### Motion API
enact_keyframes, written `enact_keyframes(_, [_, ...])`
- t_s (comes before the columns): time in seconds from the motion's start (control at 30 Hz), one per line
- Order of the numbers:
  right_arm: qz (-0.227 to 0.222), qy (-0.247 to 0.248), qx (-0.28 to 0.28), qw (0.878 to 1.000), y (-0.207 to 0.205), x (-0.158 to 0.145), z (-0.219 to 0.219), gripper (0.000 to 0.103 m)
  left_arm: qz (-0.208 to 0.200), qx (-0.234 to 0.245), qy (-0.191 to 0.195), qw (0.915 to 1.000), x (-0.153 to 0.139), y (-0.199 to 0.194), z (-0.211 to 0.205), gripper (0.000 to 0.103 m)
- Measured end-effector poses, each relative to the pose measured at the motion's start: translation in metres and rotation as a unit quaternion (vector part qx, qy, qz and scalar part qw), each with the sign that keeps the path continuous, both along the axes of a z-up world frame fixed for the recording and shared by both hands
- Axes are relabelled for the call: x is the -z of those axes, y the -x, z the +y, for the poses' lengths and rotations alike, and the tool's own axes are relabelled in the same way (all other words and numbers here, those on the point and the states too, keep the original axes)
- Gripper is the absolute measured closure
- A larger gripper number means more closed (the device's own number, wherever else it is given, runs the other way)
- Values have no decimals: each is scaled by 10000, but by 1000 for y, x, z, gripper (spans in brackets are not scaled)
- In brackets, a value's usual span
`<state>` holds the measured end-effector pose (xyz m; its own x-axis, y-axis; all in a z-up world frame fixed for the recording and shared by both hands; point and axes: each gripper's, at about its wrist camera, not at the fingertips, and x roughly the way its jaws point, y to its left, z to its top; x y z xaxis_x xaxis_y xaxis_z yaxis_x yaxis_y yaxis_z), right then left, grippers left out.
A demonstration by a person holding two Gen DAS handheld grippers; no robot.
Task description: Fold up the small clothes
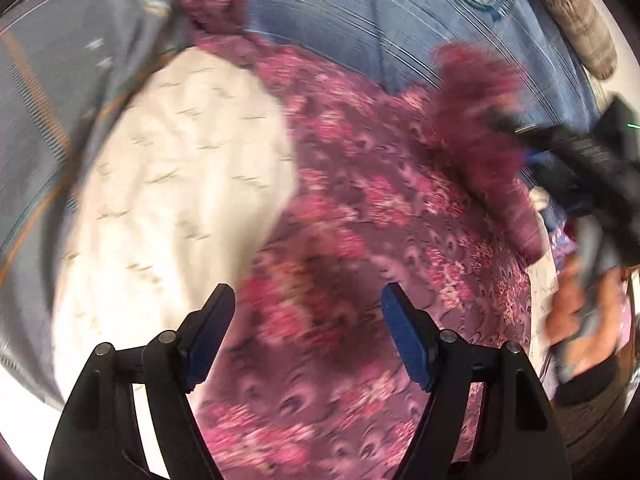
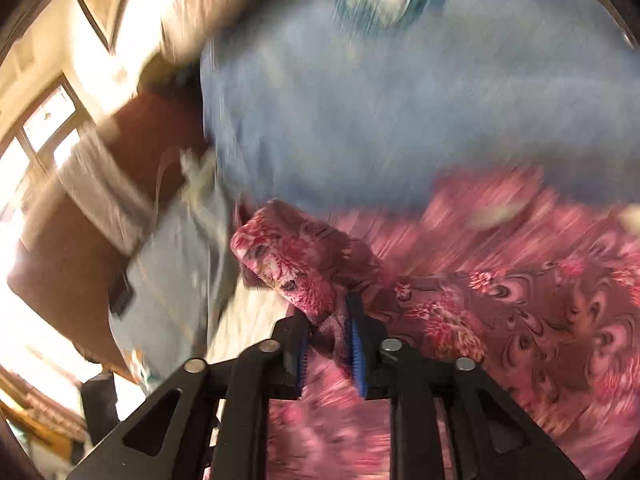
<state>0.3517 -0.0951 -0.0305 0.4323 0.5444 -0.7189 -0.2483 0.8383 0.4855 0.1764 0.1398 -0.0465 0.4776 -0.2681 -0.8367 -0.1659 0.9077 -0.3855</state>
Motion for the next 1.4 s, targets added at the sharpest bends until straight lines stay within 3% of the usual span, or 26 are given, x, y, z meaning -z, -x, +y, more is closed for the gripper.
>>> enact_keyframes(0.1, [676,873,-242,9936,3,46,44,79,91,-138,157,9997,2,10,17,27])
enact_keyframes(0.2, [629,623,-157,9960,23,36,25,78,45,-204,192,9996,0,10,23,27])
enact_keyframes(0.27, [480,44,237,9986,37,13,-21,60,-45,-203,275,9994,-3,4,19,27])
enact_keyframes(0.3, [369,-229,691,9967,50,0,-59,42,-107,-178,360,9991,-5,0,16,27])
enact_keyframes(0.33, [289,-367,1010,9938,56,-8,-83,30,-162,-132,445,9988,-7,-6,10,27])
enact_keyframes(0.43, [210,-632,2057,9763,89,-14,-172,30,-223,112,624,9977,-6,-32,-18,27])
enact_keyframes(0.57, [797,-1517,2946,9401,120,26,-260,30,37,318,919,9953,7,-66,-55,27])
enact_keyframes(0.67, [964,-2194,3047,9218,121,54,-277,30,180,293,890,9954,18,-85,-73,27])
enact_keyframes(0.77, [1112,-2476,3187,9082,101,81,-275,30,354,85,698,9969,28,-98,-78,27])
enact_keyframes(0.87, [1154,-2832,3405,8891,83,96,-270,49,411,-176,703,9965,34,-107,-72,27])
enact_keyframes(0.9, [1157,-2832,3416,8887,79,95,-274,82,403,-257,698,9964,32,-108,-71,28])
enact_keyframes(0.93, [1008,-2746,3425,8928,76,87,-278,100,358,-314,688,9965,28,-108,-70,28])
enact_keyframes(1.03, [209,-2102,3588,9092,85,50,-298,101,264,-343,428,9981,25,-109,-73,28])
enact_keyframes(1.07, [314,-1898,3563,9143,83,51,-301,101,337,-337,308,9984,31,-113,-74,28])
enact_keyframes(1.1, [722,-1737,3428,9204,79,66,-302,100,402,-322,216,9984,38,-115,-77,28])
enact_keyframes(1.17, [1307,-1435,3339,9224,79,86,-300,98,221,-300,-54,9993,35,-111,-83,28])
enact_keyframes(1.2, [1305,-1525,3269,9235,85,90,-299,99,235,-204,-173,9994,33,-110,-87,28])
enact_keyframes(1.27, [1232,-1431,3282,9255,96,78,-297,91,380,28,-210,9991,29,-104,-87,28])
enact_keyframes(1.3, [1134,-1360,3250,9290,104,66,-296,85,363,44,-144,9992,26,-99,-83,28])
enact_keyframes(1.4, [537,-1383,3205,9356,110,31,-299,81,140,-30,185,9997,9,-93,-71,28])
